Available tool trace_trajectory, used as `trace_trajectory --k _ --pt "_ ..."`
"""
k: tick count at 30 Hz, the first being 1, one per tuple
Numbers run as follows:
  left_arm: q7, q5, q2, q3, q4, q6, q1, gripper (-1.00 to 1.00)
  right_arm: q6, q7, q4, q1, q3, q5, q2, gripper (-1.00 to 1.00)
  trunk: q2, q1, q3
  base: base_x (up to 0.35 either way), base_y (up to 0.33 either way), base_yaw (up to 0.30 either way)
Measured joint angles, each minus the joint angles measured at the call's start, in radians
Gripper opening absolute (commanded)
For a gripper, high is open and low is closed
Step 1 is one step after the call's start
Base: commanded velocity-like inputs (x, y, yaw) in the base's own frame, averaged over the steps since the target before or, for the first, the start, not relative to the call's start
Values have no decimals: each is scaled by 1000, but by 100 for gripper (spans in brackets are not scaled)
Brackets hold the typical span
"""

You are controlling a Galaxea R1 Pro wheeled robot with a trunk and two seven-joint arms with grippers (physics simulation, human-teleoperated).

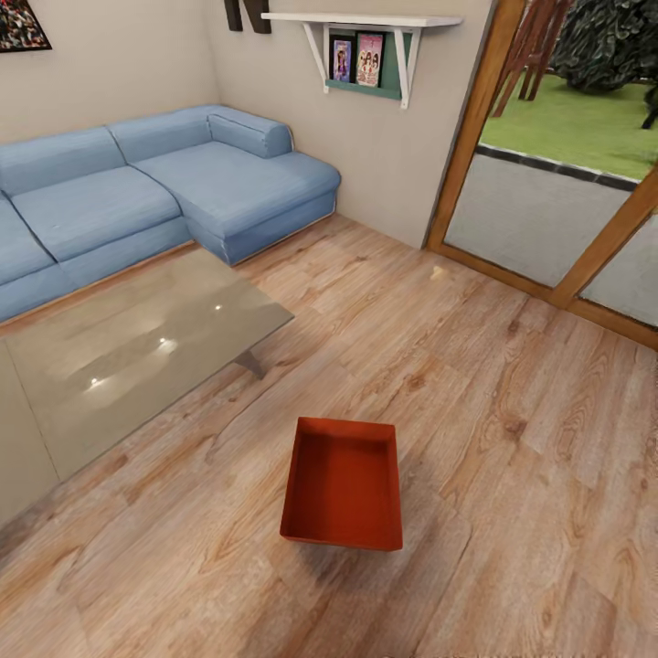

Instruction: Move the two storage containers from the living room to the garage. In the garage, place one container on the floor and stack the other container on top of it (either order is fine).

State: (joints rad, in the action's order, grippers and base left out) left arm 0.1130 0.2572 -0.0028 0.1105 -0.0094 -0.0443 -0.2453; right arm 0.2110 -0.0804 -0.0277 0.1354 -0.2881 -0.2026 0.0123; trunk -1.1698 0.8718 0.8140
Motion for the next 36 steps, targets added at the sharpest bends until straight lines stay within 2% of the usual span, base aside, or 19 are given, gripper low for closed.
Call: trace_trajectory --k 23,36 --pt "0 11 -4 6 3 0 0 100 0 -1 0 0 -5 4 -2 100 0 0 0 0 0 -15" --pt "-1 10 -2 6 4 0 0 100 2 -1 0 0 -2 0 -2 100 0 0 0 0 -70 -2"
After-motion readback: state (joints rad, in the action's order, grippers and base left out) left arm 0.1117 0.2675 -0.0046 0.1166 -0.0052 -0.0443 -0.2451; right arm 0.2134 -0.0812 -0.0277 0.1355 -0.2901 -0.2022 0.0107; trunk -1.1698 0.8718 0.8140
